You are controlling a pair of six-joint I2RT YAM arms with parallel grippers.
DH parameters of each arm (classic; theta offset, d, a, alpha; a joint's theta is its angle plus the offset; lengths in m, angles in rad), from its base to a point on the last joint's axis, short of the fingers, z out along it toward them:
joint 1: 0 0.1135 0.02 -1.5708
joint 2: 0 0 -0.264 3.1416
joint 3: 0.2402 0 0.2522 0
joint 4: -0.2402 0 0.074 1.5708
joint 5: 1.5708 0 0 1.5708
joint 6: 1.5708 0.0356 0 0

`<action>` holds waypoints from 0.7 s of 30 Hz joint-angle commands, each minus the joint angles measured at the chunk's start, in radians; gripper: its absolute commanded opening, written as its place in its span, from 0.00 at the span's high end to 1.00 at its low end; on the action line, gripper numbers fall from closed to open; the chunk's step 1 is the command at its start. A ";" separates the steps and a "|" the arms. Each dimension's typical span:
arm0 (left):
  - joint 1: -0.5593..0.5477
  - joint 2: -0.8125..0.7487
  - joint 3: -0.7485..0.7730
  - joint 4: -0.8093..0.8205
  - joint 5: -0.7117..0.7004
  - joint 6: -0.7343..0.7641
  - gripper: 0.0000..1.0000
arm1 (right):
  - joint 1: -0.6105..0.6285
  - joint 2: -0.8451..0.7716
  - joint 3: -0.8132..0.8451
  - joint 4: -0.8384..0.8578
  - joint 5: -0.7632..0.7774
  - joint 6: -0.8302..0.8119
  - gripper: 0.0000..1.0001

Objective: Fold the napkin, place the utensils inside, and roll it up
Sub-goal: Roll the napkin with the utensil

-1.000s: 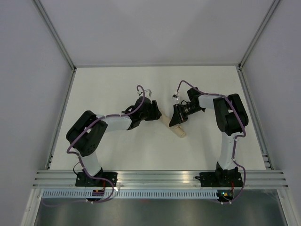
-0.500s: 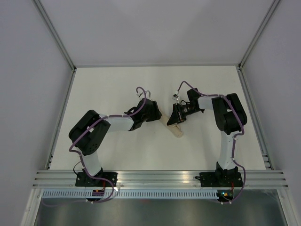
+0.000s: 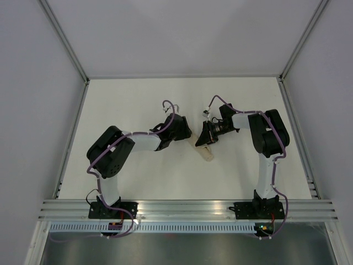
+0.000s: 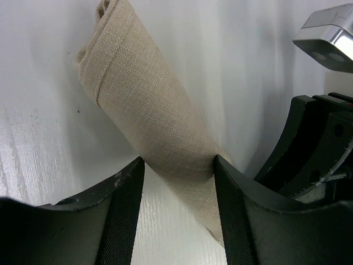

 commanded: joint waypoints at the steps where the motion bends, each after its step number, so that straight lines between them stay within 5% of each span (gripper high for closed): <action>1: -0.005 0.035 0.026 0.001 -0.034 -0.025 0.42 | 0.001 0.036 -0.022 0.026 0.123 -0.020 0.73; 5: -0.004 0.064 0.072 -0.036 -0.020 0.011 0.44 | 0.000 0.034 -0.017 0.018 0.125 -0.029 0.72; 13: 0.003 0.095 0.130 -0.103 -0.006 0.075 0.50 | -0.002 -0.013 -0.011 -0.023 0.172 -0.069 0.48; 21: 0.021 0.138 0.191 -0.150 0.063 0.140 0.50 | -0.003 -0.115 -0.004 -0.074 0.254 -0.136 0.34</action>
